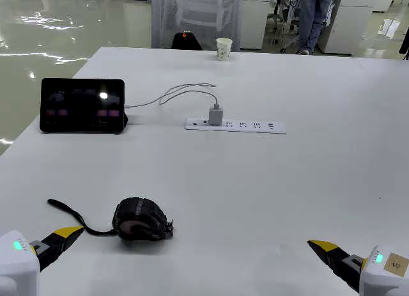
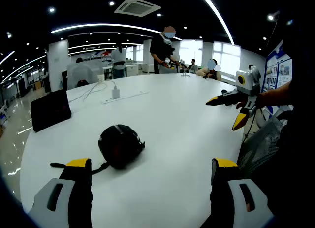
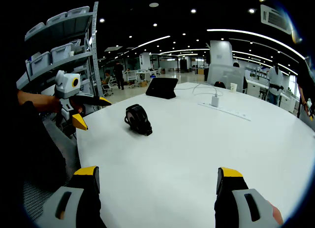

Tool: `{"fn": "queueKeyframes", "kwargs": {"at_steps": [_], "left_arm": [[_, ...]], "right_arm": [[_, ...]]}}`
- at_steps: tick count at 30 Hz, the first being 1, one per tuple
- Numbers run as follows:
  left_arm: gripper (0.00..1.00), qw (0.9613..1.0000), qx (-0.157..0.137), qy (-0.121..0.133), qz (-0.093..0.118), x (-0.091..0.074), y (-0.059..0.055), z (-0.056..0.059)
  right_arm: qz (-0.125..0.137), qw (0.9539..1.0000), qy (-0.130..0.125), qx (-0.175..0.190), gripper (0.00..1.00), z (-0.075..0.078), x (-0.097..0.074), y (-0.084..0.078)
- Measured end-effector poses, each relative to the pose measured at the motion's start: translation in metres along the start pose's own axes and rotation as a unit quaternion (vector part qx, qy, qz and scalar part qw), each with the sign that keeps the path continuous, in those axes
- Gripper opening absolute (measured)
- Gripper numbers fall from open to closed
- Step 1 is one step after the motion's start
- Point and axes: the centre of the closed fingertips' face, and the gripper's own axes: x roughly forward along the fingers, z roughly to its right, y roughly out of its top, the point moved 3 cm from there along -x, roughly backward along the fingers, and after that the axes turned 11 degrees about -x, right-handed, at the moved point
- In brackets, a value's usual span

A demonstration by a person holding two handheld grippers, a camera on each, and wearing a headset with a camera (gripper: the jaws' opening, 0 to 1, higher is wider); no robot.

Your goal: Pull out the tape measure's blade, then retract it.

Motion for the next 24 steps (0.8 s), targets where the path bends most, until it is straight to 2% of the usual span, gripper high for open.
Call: {"fn": "queueKeyframes", "kwargs": {"at_steps": [15,24], "left_arm": [[0.99,1.0,0.003,-0.001,0.0,0.0004,0.0008,0.0011],[0.99,1.0,0.008,-0.002,0.0,0.0006,0.0043,0.0024]], "right_arm": [[0.005,1.0,-0.002,-0.006,0.99,0.0009,-0.0013,0.0002],[-0.001,0.9999,0.003,-0.01,0.99,0.0016,-0.0009,-0.0012]]}}
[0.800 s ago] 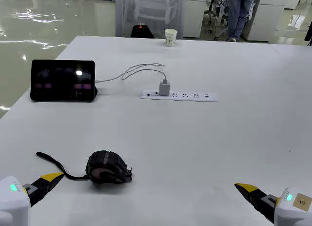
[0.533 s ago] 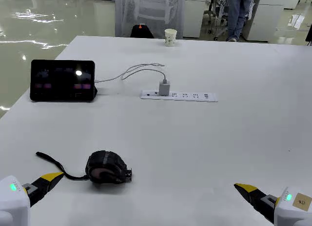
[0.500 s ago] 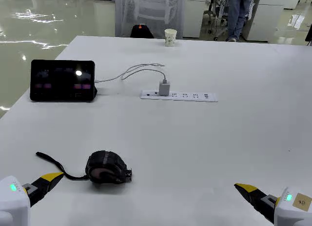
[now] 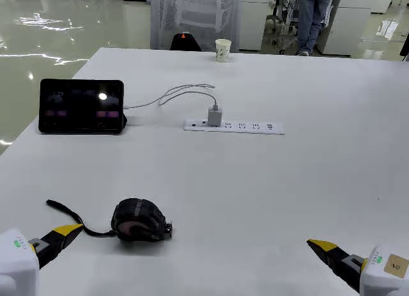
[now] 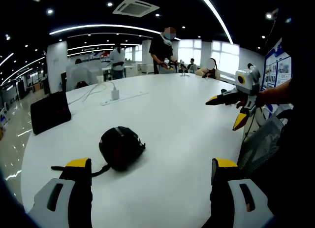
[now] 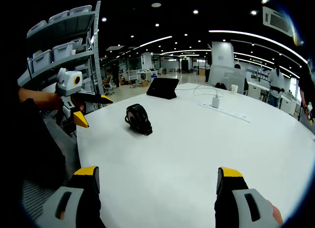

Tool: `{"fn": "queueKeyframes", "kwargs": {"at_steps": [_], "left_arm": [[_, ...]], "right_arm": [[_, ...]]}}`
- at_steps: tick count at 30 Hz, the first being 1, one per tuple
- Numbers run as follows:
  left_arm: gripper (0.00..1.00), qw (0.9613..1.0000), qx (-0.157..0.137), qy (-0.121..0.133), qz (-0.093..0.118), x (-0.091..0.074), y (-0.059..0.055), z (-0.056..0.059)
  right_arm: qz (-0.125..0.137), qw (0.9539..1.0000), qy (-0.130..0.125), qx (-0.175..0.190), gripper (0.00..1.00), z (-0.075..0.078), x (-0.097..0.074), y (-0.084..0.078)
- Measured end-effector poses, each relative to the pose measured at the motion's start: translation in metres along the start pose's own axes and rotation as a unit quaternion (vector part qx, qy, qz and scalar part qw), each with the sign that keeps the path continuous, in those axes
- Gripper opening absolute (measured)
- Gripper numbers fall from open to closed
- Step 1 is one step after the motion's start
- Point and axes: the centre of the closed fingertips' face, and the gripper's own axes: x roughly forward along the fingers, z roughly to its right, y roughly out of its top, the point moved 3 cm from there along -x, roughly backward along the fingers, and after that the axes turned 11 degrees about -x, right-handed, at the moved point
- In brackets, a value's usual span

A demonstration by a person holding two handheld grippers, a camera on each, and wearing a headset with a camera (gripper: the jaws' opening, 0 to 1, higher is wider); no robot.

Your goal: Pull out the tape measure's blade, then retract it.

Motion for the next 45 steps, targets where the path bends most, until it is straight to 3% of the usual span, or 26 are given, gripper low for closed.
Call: {"fn": "queueKeyframes", "kwargs": {"at_steps": [21,45], "left_arm": [[0.99,0.9999,0.008,-0.002,-0.012,-0.001,0.005,-0.011],[0.99,0.9986,0.035,-0.02,-0.036,0.012,0.016,-0.032]], "right_arm": [[-0.018,0.9994,0.023,-0.015,0.99,0.009,0.006,-0.001],[-0.044,0.9948,0.075,-0.054,0.97,0.026,0.024,0.0]]}}
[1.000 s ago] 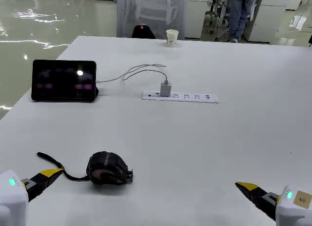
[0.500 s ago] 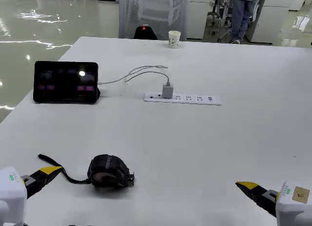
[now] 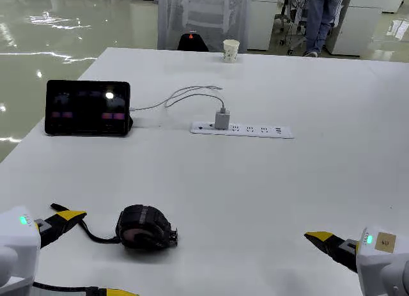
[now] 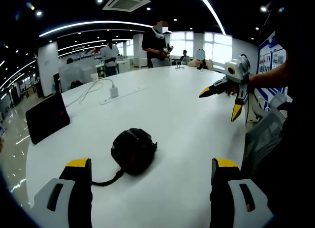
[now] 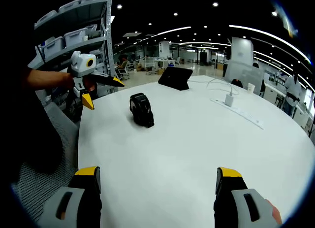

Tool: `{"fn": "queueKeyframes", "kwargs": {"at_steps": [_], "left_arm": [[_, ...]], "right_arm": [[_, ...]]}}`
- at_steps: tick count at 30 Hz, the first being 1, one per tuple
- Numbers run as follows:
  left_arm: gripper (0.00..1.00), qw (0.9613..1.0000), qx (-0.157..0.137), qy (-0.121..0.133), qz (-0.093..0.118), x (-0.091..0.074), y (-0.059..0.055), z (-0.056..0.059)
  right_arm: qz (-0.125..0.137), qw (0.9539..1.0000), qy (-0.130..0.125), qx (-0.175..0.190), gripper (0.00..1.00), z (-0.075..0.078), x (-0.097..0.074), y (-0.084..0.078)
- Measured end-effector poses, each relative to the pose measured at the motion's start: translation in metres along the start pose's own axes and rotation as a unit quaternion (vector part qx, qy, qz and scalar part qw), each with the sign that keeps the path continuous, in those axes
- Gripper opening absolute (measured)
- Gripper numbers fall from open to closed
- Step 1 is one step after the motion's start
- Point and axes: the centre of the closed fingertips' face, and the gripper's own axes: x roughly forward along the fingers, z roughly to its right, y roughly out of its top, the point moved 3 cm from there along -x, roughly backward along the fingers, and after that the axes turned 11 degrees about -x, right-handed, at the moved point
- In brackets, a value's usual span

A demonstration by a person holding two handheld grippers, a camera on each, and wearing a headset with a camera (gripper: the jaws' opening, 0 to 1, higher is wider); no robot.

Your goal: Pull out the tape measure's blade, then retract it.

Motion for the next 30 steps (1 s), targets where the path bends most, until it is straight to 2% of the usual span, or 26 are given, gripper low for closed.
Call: {"fn": "queueKeyframes", "kwargs": {"at_steps": [17,30], "left_arm": [[0.99,0.9988,0.028,-0.022,-0.033,0.012,0.002,-0.021],[0.98,0.9965,0.047,-0.039,-0.058,0.022,0.002,-0.032]], "right_arm": [[-0.015,0.9982,0.041,-0.042,0.93,0.015,0.023,0.006],[-0.025,0.9949,0.071,-0.068,0.89,0.024,0.047,0.014]]}}
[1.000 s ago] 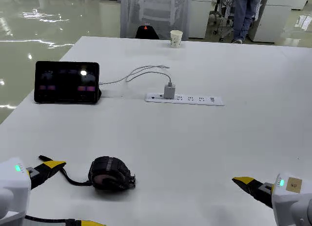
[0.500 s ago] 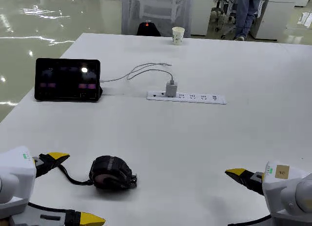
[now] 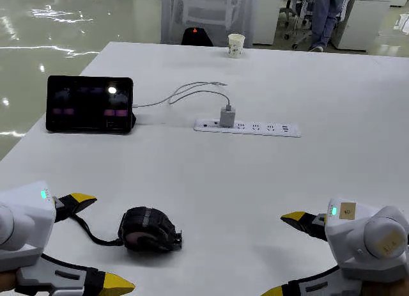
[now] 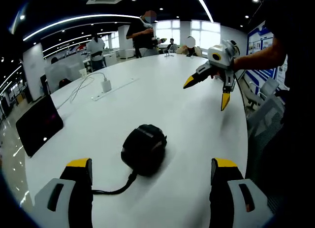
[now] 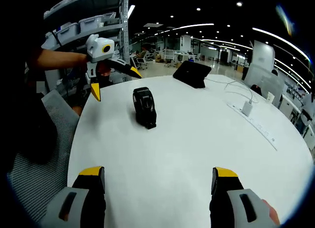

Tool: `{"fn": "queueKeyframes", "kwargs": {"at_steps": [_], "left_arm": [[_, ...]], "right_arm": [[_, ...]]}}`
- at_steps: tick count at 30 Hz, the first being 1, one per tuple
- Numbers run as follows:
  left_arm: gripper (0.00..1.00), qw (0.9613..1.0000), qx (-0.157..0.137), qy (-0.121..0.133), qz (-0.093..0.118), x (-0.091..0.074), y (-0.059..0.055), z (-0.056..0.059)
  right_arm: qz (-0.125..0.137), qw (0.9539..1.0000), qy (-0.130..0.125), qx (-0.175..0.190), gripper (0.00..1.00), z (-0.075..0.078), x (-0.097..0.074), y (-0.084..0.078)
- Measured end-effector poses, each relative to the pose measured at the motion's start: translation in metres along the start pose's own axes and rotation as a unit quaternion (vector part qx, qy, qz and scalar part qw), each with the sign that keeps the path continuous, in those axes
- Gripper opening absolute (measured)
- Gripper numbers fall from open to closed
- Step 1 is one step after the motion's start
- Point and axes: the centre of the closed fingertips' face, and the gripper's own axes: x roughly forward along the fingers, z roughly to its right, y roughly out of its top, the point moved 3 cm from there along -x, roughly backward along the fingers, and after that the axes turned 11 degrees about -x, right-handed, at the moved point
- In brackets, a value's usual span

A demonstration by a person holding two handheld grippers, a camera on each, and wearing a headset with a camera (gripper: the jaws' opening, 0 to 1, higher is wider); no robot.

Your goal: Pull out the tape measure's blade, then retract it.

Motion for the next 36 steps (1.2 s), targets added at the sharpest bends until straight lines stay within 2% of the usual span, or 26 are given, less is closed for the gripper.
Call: {"fn": "queueKeyframes", "kwargs": {"at_steps": [9,18,36], "left_arm": [[0.96,0.9999,0.008,-0.005,-0.012,0.006,-0.001,-0.01],[0.89,0.9994,0.021,-0.012,-0.026,0.011,0.0,-0.018],[0.75,0.9972,0.044,-0.027,-0.054,0.021,-0.004,-0.028]], "right_arm": [[-0.002,0.9996,0.018,-0.022,0.85,0.01,0.019,0.007],[-0.003,0.9987,0.032,-0.039,0.8,0.017,0.037,0.016],[-0.014,0.9941,0.065,-0.086,0.64,0.02,0.071,0.028]]}}
